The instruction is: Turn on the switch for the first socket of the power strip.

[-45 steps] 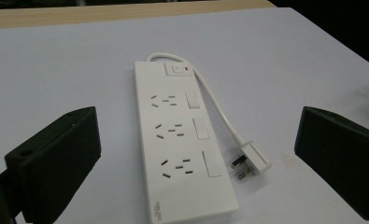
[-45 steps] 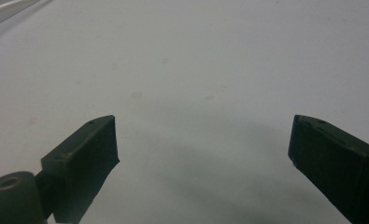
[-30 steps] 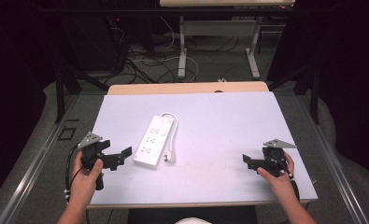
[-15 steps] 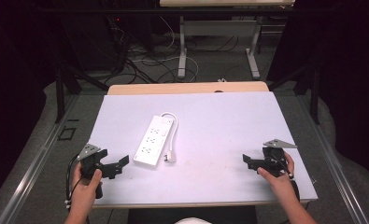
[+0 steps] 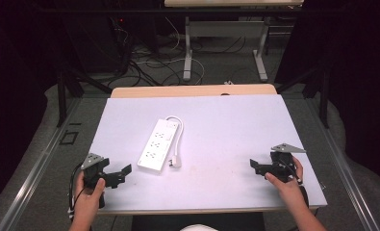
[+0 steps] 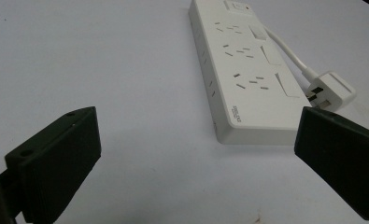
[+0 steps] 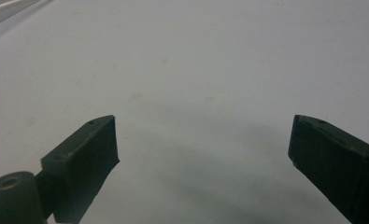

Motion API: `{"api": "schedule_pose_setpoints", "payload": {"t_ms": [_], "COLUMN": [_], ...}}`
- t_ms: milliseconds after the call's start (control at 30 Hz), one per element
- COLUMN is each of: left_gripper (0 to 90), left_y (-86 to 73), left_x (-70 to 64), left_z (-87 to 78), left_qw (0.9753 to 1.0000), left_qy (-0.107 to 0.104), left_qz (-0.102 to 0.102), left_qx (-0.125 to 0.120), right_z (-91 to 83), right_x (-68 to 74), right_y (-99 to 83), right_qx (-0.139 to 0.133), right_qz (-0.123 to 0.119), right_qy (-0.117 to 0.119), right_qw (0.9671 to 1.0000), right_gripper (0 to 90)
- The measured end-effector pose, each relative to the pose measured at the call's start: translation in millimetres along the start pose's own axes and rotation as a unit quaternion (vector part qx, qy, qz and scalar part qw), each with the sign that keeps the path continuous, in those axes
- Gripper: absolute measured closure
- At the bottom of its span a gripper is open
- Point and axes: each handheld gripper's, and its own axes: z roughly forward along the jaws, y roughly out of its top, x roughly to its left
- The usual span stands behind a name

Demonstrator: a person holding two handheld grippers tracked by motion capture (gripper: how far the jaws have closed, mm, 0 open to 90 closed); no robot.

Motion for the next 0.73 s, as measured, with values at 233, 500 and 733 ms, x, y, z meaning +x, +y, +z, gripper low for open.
{"api": "schedule_pose_setpoints", "payload": {"t_ms": [233, 500, 733], "left_gripper": [0.7, 0.8, 0.8], "left_y": [-3.3, -5.3, -5.6], "left_x": [4.3, 5.5, 6.1], "left_z": [2.3, 5.5, 6.4], "left_qw": [0.9999, 0.9999, 0.9999], "left_qy": [0.001, 0.002, 0.0], "left_qz": [-0.011, -0.01, -0.012], "left_qx": [0.004, 0.008, 0.009], "right_z": [-0.1, -0.7, -1.4], "right_x": [0.0, -0.1, -2.3], "right_y": [0.0, 0.4, 0.4], "right_qx": [0.0, 0.002, -0.002], "right_qz": [0.002, 0.006, 0.003], "right_qy": [0.001, 0.001, 0.0], "right_qw": [1.0, 1.0, 1.0], "right_gripper": [7.7, 7.7, 7.7]}}
